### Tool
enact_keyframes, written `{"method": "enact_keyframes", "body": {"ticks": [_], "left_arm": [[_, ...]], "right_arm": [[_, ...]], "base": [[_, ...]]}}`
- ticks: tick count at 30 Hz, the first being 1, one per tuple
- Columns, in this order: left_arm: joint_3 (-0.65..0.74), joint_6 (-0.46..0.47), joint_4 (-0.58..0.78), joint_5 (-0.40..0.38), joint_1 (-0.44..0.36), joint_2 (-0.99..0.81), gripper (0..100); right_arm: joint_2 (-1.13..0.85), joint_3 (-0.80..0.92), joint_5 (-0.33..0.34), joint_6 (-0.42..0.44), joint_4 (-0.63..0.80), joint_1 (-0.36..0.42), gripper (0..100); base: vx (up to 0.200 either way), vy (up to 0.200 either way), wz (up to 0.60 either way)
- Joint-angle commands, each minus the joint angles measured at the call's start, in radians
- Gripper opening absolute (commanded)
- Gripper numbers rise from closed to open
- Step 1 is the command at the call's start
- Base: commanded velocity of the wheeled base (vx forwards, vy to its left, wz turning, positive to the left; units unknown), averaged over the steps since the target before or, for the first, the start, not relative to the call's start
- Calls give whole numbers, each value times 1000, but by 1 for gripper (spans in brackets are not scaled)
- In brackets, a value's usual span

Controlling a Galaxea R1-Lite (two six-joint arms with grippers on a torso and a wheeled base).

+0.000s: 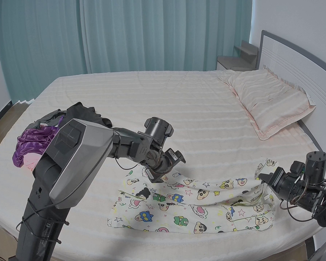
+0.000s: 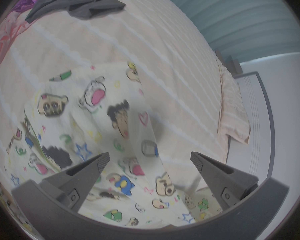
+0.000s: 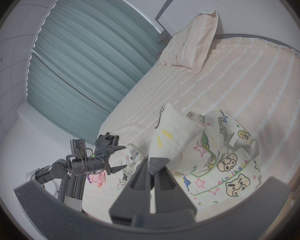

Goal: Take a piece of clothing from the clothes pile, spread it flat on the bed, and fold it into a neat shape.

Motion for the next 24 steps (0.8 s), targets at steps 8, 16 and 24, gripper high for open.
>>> {"method": "enact_keyframes", "body": {"ticks": [8,16,24], "left_arm": [[-11,-7,2,-39,-35,-17,100],[-14,-46,-5,-88,-46,-17,100],[-39,-96,-10,-174,-43,-13,100]], "right_arm": [[-89,-28,0,1,1,47,0],[-104,-46,0,-1,0,70,0],[-153,-57,0,-19,1,95,0]], "base": [[0,0,0],[0,0,0],[0,0,0]]}}
